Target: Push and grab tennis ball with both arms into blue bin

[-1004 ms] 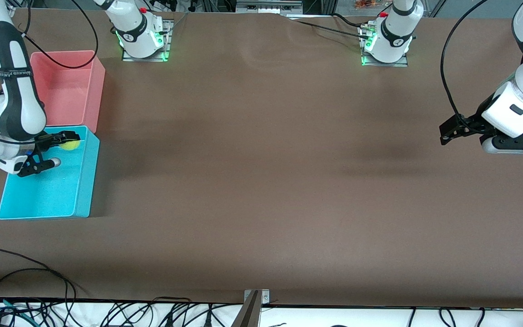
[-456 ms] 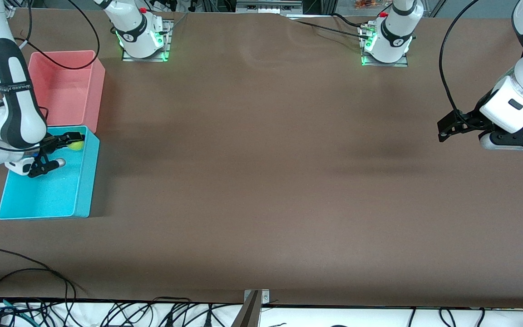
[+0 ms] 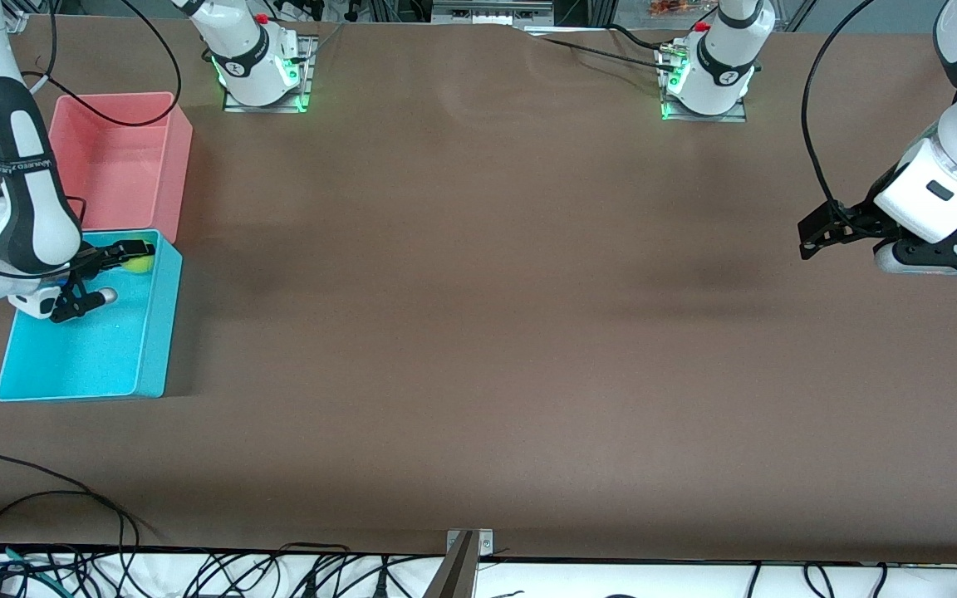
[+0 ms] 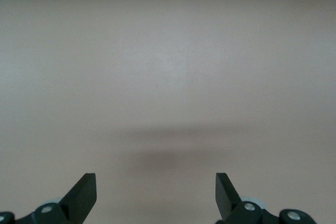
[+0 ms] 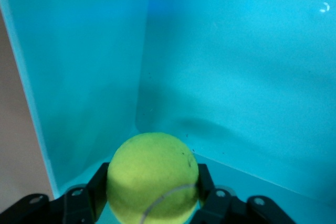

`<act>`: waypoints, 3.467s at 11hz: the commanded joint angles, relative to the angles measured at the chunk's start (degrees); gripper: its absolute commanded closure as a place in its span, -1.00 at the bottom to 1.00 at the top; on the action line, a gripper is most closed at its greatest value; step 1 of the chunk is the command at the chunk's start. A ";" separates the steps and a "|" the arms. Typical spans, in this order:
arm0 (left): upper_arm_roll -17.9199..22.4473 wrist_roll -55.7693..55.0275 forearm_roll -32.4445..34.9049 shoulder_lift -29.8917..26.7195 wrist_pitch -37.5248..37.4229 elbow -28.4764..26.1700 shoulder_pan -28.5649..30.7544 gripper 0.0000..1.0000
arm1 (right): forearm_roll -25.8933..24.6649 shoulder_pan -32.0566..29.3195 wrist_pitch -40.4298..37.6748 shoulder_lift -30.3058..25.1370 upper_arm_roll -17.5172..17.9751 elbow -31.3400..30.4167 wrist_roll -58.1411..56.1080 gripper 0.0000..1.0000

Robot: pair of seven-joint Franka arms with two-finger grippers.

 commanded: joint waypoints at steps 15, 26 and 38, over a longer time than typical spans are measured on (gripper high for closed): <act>-1.98 0.61 -1.09 -1.60 -4.40 6.12 -0.10 -1.00 | -7.35 5.51 -20.40 -7.00 1.29 27.15 19.85 -1.00; -1.54 0.61 -1.09 -1.33 -4.58 6.12 0.07 -1.00 | -4.38 9.90 -13.74 -26.94 2.70 17.43 35.73 -1.00; -1.36 0.35 -1.09 -1.25 -4.75 6.21 0.07 -1.00 | -5.35 13.25 -7.90 -34.88 5.77 4.02 42.10 -1.00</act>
